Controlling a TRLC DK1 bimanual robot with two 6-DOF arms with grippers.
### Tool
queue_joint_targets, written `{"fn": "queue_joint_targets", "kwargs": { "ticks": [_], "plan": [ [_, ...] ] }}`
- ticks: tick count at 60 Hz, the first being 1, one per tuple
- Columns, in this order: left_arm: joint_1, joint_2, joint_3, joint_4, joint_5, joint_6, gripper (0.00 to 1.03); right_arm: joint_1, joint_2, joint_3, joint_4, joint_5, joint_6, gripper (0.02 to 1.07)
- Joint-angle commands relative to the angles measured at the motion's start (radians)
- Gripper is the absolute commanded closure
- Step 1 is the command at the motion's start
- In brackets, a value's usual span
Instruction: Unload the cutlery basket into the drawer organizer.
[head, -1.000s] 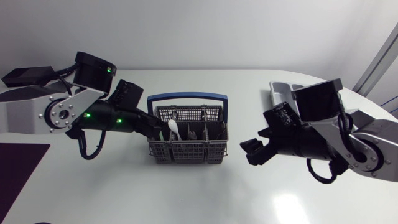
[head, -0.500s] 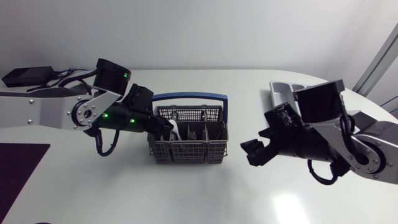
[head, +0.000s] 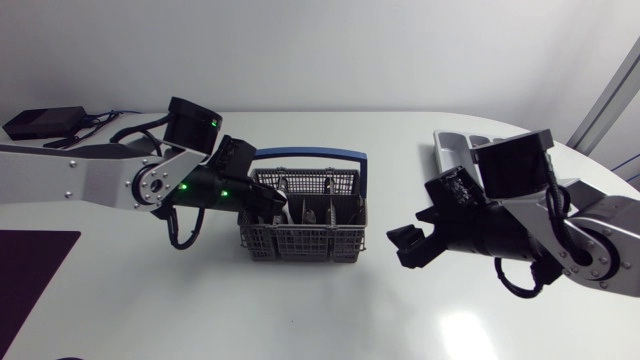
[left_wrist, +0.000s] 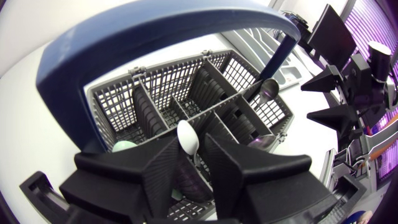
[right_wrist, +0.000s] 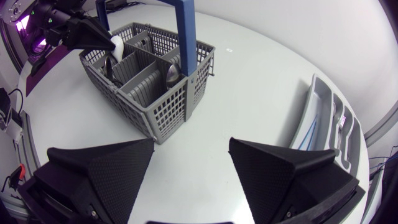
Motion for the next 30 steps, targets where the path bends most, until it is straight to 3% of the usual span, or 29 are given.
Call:
{"fn": "queue_joint_targets", "kwargs": {
  "ticks": [1,17,30],
  "plan": [
    [-0.014,0.037,0.03,0.012,0.001,-0.026,0.8,-0.004,0.0,-0.028,0.01,-0.005,-0.013,0.18],
    [-0.023,0.025,0.013,0.036,0.001,-0.026,0.99,-0.001,-0.003,-0.036,0.011,-0.006,-0.018,0.18],
    [-0.062,-0.1,-0.065,0.073,0.001,-0.017,1.0,0.001,-0.012,-0.037,0.008,-0.005,-0.02,0.18]
  ]
}}
